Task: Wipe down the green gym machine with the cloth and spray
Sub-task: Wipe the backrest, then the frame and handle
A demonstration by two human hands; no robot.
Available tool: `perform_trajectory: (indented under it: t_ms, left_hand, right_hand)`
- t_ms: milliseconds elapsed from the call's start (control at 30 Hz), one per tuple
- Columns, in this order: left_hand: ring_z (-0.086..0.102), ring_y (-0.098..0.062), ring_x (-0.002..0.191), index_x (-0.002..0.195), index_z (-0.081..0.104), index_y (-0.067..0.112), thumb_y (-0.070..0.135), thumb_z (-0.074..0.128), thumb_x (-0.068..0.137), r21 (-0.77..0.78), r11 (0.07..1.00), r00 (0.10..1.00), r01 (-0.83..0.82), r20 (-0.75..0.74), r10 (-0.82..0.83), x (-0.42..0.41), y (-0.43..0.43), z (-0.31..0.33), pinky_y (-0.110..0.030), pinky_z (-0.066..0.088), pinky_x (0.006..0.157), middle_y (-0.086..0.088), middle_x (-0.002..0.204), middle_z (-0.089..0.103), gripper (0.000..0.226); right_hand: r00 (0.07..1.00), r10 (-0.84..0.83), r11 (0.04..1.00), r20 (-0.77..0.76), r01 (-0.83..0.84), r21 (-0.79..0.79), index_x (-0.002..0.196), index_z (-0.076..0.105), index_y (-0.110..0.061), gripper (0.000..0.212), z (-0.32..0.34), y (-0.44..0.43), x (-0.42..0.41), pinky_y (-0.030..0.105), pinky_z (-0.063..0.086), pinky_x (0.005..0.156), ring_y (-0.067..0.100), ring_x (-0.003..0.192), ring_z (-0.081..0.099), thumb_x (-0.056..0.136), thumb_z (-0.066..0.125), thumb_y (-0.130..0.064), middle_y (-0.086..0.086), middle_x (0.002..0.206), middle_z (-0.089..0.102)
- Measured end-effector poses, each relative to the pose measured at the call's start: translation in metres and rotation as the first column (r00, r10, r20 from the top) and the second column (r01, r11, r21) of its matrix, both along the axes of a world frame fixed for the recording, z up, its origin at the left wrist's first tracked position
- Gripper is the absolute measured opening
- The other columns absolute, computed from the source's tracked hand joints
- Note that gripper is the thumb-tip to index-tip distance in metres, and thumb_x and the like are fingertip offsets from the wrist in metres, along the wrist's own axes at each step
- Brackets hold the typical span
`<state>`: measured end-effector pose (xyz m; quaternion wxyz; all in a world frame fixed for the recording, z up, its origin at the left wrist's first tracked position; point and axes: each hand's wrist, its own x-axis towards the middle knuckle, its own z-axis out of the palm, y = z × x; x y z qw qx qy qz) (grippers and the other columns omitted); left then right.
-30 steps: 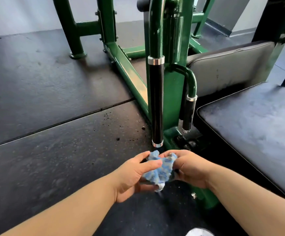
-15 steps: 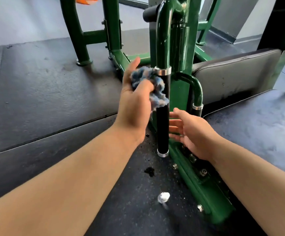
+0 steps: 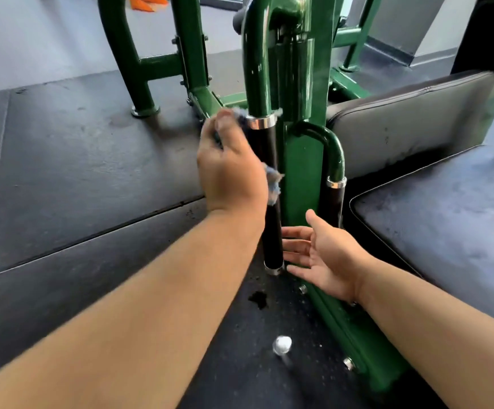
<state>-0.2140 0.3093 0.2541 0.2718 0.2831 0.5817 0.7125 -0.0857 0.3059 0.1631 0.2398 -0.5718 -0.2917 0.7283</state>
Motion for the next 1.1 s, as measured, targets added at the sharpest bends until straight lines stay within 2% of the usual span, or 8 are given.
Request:
perform_trajectory:
  t_ms: [200,367,500,667,734,834,1001,1101]
  left_hand:
    - [0.061,-0.03,0.072,0.072,0.059,0.02,0.043,0.04,0.092,-0.091,0.992,0.993,0.09,0.086,-0.082,0.013,-0.007,-0.045,-0.049,0.051,0.07,-0.007,0.071,0.06,0.036]
    - [0.056,-0.042,0.105,0.106,0.062,0.002,0.047,0.035,0.091,-0.209,0.966,0.988,0.154,0.047,-0.148,0.016,-0.02,-0.074,-0.047,0.047,0.089,-0.025,0.107,0.063,0.055]
    - [0.053,-0.03,0.067,0.073,0.056,0.013,0.045,0.04,0.094,-0.14,0.988,0.989,0.06,0.143,-0.04,0.001,-0.001,-0.027,-0.037,0.042,0.068,-0.009,0.067,0.057,0.042]
    - [0.058,-0.01,0.06,0.078,0.06,0.02,0.035,0.039,0.101,-0.028,1.0,0.995,0.013,0.101,-0.01,0.008,0.011,-0.004,-0.021,0.044,0.058,0.009,0.054,0.058,0.035]
    - [0.062,-0.026,0.067,0.077,0.059,0.017,0.044,0.034,0.099,-0.114,0.986,0.99,0.121,0.082,-0.112,0.015,-0.01,-0.05,-0.025,0.046,0.057,0.002,0.062,0.061,0.043]
    - [0.06,-0.026,0.105,0.103,0.065,0.02,0.05,0.03,0.099,-0.333,0.921,0.979,0.202,0.079,-0.186,0.021,-0.038,-0.102,-0.035,0.046,0.092,0.001,0.101,0.067,0.047]
    - [0.061,-0.029,0.077,0.102,0.062,0.012,0.05,0.036,0.097,-0.2,0.975,0.956,0.101,0.292,-0.039,0.008,-0.01,-0.055,-0.031,0.05,0.064,-0.014,0.086,0.066,0.047]
    - [0.065,-0.031,0.082,0.114,0.059,0.01,0.05,0.035,0.099,-0.008,1.0,0.937,0.004,0.35,-0.001,-0.009,0.017,-0.002,-0.034,0.053,0.065,-0.023,0.107,0.066,0.049]
  right_hand:
    - [0.999,-0.044,0.999,-0.025,0.044,0.023,0.11,0.063,-0.007,0.06,0.012,0.01,-0.001,0.046,0.049,0.097,0.032,0.107,0.064,0.101,0.028,-0.055,0.018,0.115,0.067]
    - [0.994,0.042,0.999,0.1,-0.042,-0.007,0.101,0.062,-0.008,0.054,0.013,0.016,-0.003,0.047,0.05,0.096,0.031,0.1,0.065,0.103,0.029,-0.051,0.015,0.103,0.069]
    - [0.992,0.103,0.992,0.077,-0.097,-0.077,0.108,0.061,-0.003,0.056,0.014,0.017,-0.006,0.045,0.052,0.092,0.031,0.098,0.067,0.104,0.028,-0.048,0.017,0.106,0.069]
    - [0.959,0.273,0.954,0.071,-0.261,-0.148,0.109,0.059,-0.002,0.054,0.017,0.009,-0.012,0.035,0.059,0.07,0.027,0.072,0.069,0.104,0.029,-0.046,0.02,0.095,0.068]
    - [0.967,0.245,0.962,0.069,-0.233,-0.145,0.09,0.059,-0.003,0.051,0.016,0.008,-0.012,0.037,0.06,0.071,0.025,0.061,0.067,0.104,0.033,-0.045,0.016,0.074,0.068]
    - [0.982,0.171,0.979,0.084,-0.16,-0.13,0.07,0.047,-0.01,0.047,0.012,0.007,-0.013,0.046,0.056,0.084,0.018,0.044,0.052,0.104,0.036,-0.041,0.006,0.048,0.051]
    - [0.975,0.2,0.973,0.097,-0.186,-0.14,0.093,0.058,0.002,0.052,0.012,0.009,-0.007,0.035,0.058,0.069,0.029,0.072,0.068,0.105,0.03,-0.04,0.022,0.078,0.069]
    - [0.976,0.205,0.97,0.071,-0.193,-0.149,0.095,0.057,0.004,0.054,0.012,0.009,-0.008,0.036,0.057,0.071,0.033,0.08,0.067,0.106,0.028,-0.041,0.025,0.085,0.069]
